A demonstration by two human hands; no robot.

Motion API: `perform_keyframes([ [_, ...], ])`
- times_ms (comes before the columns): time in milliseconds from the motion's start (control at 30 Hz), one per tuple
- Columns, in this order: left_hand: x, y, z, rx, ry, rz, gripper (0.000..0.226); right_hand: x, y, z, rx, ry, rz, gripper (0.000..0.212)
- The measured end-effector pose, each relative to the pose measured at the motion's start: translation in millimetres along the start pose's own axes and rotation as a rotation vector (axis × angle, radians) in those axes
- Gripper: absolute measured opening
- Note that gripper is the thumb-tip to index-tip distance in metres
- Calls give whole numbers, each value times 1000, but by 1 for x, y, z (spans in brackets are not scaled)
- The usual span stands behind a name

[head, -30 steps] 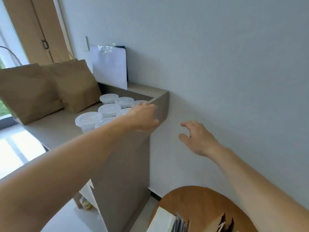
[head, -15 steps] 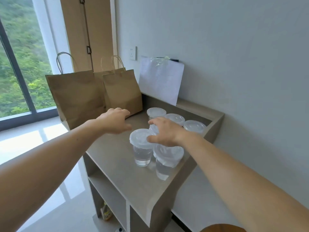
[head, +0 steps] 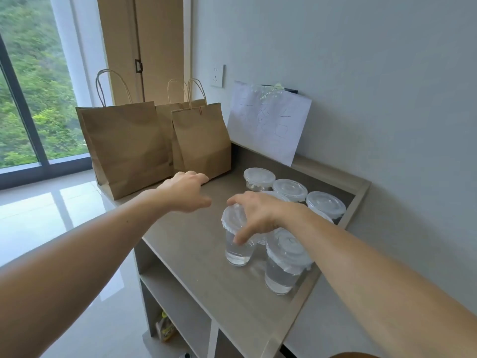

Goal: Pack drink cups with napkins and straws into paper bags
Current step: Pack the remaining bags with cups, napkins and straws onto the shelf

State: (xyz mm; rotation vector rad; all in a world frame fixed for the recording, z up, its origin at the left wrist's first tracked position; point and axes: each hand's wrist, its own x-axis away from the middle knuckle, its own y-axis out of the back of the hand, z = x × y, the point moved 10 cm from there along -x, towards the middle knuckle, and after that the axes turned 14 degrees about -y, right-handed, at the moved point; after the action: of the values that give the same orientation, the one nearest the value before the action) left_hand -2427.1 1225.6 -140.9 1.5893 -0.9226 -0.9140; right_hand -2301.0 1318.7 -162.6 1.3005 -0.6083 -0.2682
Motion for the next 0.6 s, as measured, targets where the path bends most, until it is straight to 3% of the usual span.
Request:
perform_keyframes([
  [233,-35,27,-41,13,-116,-81,66,48,98,-36,-405,27,-281,96],
  [400,-67,40,-121,13,-283,-104,67,107,142,-99,-455,-60,-450,93],
  [600,-84,27,-241,15,-463,-86,66,190,147,-204,-458,-252,-554,86],
])
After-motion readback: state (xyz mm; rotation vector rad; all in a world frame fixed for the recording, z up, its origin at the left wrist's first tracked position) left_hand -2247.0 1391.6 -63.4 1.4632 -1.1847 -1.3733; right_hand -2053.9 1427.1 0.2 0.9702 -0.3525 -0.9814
